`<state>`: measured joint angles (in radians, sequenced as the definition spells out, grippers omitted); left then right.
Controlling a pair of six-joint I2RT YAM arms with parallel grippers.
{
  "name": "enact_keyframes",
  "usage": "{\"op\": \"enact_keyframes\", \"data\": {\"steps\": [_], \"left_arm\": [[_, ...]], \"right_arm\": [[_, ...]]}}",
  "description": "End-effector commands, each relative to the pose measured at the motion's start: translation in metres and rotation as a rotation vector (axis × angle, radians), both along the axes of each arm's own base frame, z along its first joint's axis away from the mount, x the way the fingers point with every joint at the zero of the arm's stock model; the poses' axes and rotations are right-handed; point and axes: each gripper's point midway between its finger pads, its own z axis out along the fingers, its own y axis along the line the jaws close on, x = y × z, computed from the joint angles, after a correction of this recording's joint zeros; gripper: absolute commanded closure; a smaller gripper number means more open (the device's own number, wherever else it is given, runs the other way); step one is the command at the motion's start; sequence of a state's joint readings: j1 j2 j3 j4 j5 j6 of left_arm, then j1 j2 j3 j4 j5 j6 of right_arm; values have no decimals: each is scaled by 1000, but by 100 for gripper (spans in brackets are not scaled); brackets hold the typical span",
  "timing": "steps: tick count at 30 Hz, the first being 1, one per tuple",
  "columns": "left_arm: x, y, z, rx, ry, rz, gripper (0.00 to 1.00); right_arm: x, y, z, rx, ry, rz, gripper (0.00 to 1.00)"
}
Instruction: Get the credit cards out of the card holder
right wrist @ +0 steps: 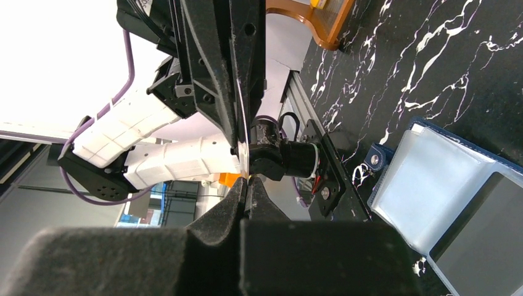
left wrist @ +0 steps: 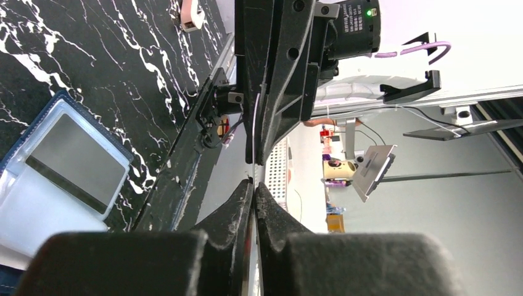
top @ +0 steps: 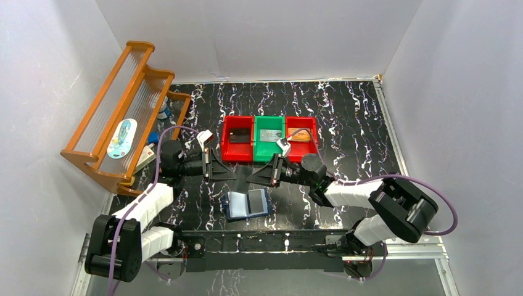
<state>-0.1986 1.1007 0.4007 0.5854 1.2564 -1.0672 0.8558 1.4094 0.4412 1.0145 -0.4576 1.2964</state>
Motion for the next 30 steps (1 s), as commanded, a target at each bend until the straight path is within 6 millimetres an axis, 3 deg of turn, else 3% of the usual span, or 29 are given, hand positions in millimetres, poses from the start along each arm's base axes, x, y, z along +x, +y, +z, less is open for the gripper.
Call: {"op": "enact_keyframes", "data": {"steps": [1, 3, 7, 10, 12, 18, 20, 25, 30], "left_arm": [[-4, -1, -1, 9, -18, -20, 98], [-3, 0, -4, 23, -18, -15, 97], [-7, 0, -5, 40, -24, -35, 80], [-9, 0, -4, 39, -28, -44, 76], [-10, -1, -5, 39, -26, -47, 78], [-8, -1, -9, 51, -18, -24, 100], [-6, -1, -9, 55, -22, -14, 100], [1, 0, -8, 82, -41, 15, 100], [9, 4, -13, 193, -79, 54, 100]], "right_arm": [[3, 3, 15, 56, -38, 6, 97], [3, 4, 16, 63, -34, 11, 97], [2, 7, 14, 64, -26, 30, 96], [2, 9, 15, 70, -25, 43, 96], [1, 10, 15, 75, -22, 48, 96], [2, 9, 10, 62, -10, 42, 94], [3, 9, 8, 47, -5, 38, 92], [8, 4, 0, 1, 8, -17, 69], [25, -19, -25, -129, 76, -164, 45]]}}
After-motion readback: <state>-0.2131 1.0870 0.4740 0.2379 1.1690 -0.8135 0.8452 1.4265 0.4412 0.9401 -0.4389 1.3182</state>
